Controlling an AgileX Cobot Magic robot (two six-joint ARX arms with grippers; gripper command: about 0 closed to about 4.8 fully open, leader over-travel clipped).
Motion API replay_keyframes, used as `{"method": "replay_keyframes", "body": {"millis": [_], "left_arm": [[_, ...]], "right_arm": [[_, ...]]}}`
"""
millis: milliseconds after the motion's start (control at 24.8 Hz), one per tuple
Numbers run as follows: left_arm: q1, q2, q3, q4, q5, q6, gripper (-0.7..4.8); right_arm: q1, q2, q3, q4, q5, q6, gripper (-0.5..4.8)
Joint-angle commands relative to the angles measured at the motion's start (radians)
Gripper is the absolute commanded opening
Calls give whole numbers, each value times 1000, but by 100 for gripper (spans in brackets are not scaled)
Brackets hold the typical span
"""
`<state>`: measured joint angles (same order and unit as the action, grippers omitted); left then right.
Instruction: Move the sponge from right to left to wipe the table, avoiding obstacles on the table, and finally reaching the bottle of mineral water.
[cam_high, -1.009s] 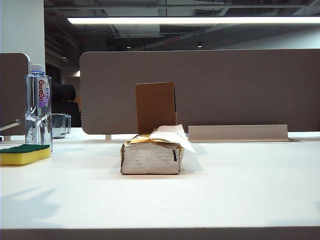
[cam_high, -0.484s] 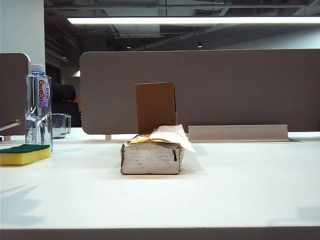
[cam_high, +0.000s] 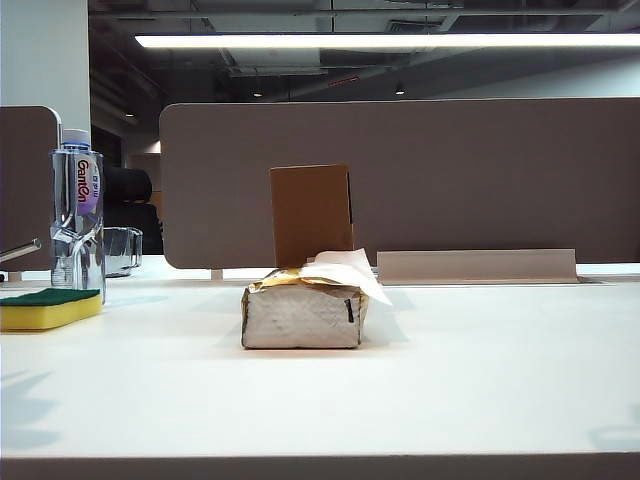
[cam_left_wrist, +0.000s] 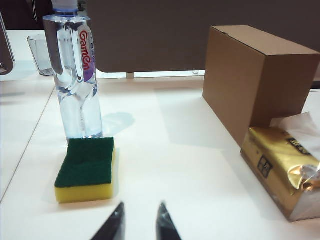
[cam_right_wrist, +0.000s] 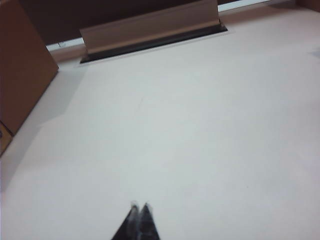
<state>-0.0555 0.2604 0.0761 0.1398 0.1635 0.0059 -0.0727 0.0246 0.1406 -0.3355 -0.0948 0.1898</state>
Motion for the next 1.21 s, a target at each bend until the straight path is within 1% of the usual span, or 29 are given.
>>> {"method": "replay_keyframes", "body": {"millis": [40, 81, 444, 524, 726, 1210], "left_arm": [[0, 0, -39, 68, -3, 5, 83], [0, -1, -64, 97, -3, 5, 83], [0, -5, -68, 68, -8, 25, 83], [0, -5, -68, 49, -14, 24, 83], [0, -5, -68, -13, -13, 21, 84], [0, -5, -68, -20, -10, 21, 84]], "right_arm": [[1, -23, -22, 22, -13, -13, -6], [1, -23, -32, 26, -13, -20, -6], [1, -23, -116, 109, -15, -51, -6], [1, -23, -116, 117, -15, -72, -6], [1, -23, -117, 121, -15, -71, -6], [0, -23, -117, 120, -12, -71, -6]]}}
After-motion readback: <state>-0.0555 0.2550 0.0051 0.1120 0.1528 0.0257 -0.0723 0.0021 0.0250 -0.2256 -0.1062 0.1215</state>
